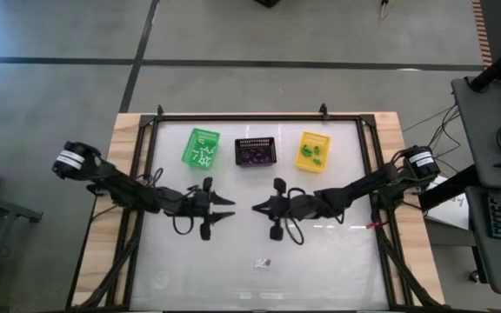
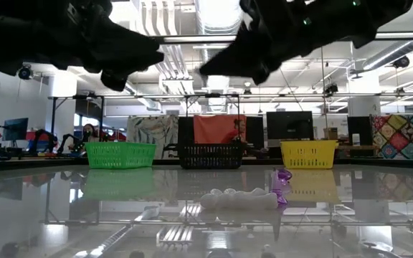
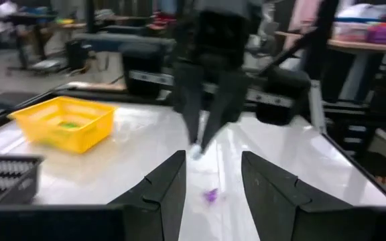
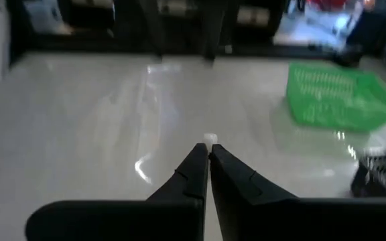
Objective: Sort Halloween decoration
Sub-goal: Put the white bone toy into the green basket
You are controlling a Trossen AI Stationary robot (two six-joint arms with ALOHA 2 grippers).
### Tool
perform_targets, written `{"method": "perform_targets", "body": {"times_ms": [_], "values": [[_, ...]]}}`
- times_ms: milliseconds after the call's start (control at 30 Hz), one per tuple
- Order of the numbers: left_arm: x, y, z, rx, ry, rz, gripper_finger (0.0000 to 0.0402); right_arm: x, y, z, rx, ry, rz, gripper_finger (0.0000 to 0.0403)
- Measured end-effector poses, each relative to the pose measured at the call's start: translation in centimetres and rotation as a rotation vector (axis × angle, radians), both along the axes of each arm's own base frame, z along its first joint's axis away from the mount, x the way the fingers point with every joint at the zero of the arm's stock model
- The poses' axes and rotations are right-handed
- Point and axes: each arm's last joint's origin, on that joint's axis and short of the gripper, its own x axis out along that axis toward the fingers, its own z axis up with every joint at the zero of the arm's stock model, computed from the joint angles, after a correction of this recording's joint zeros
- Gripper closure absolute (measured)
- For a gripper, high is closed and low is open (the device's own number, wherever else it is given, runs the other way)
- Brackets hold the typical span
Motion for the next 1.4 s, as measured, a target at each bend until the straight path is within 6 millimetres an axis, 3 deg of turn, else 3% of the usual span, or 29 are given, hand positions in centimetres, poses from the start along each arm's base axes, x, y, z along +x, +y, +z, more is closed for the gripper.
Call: {"method": "perform_targets", "body": {"times_ms": [233,433,733,1167,1400], "values": [[2.2,-0.7,-0.3,0.078,-0.001,-0.012,0.0275,0.4,0.1,1.5,-0.005,-0.149,0.089,0.0394],[3.9,-1.1,0.0,0.118,-0.01,0.031,0.0275,0.5,0.1,1.6,-0.007,-0.167,0.115,0.0394],[3.9,-1.2,0.7,0.115,-0.042,0.0,0.0279,0.5,0.1,1.6,-0.021,-0.166,0.119,0.0394],[3.9,-1.1,0.6,0.116,-0.037,0.004,0.0393,0.5,0.1,1.6,-0.029,-0.165,0.12,0.0394],[3.9,-1.1,0.6,0.117,-0.037,0.005,0.04,0.5,0.1,1.6,-0.023,-0.165,0.116,0.0393]]}}
